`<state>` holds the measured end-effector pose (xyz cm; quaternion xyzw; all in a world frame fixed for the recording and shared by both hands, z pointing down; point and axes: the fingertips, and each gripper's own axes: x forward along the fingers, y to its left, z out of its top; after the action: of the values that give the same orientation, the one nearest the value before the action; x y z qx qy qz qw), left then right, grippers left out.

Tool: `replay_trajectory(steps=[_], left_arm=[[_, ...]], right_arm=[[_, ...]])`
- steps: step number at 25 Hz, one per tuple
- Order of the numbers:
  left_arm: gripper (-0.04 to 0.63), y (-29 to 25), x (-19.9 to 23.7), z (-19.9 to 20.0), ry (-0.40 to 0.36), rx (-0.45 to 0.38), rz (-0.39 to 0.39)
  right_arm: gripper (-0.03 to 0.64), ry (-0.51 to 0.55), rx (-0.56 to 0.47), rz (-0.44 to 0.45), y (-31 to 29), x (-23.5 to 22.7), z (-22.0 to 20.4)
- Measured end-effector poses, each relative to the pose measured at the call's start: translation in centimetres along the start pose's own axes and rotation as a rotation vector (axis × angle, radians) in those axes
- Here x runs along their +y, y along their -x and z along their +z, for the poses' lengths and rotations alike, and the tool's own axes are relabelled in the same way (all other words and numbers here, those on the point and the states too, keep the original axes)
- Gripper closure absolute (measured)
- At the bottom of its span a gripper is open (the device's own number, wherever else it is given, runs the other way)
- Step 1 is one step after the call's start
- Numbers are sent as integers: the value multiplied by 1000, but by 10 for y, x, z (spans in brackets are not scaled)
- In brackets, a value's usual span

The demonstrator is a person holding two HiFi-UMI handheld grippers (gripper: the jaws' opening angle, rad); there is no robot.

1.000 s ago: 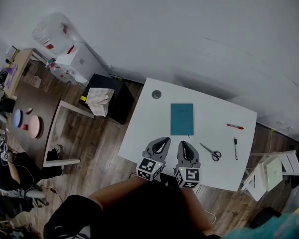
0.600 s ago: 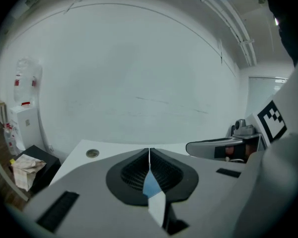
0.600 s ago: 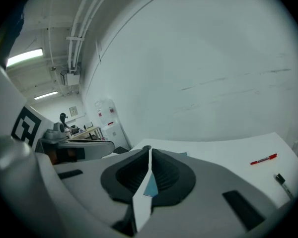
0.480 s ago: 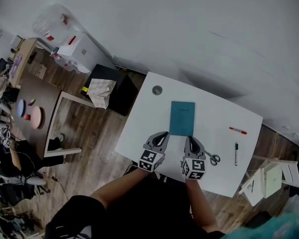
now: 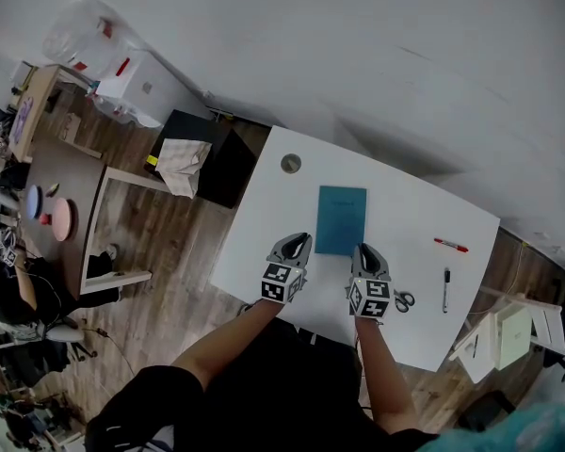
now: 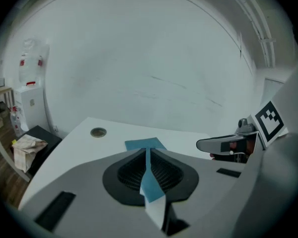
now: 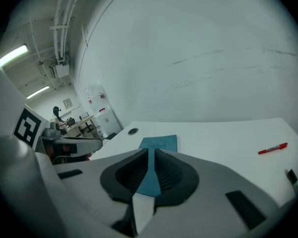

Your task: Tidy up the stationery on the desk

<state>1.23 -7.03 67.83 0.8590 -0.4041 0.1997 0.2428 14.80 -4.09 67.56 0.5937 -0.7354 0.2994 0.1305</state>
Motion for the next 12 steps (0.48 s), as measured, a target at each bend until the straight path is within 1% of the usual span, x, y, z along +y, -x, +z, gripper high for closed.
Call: replay_trajectory(steps=[3, 5, 7, 9, 12], left_arm=[[567, -15, 2, -18, 30, 53, -29], [529, -24, 3, -28, 36, 87, -48], [510, -31, 5, -39, 48, 120, -59], [498, -36, 8, -49, 87, 146, -63], [481, -44, 13, -56, 172, 153, -73]], right_arm=[[581, 29, 56, 11, -17, -8, -13], [581, 42, 90, 3, -27, -16, -21], [581, 42, 121, -2, -35, -23, -29], [581, 34, 158, 3, -42, -28, -40], [580, 19, 188, -9, -50, -37, -48]])
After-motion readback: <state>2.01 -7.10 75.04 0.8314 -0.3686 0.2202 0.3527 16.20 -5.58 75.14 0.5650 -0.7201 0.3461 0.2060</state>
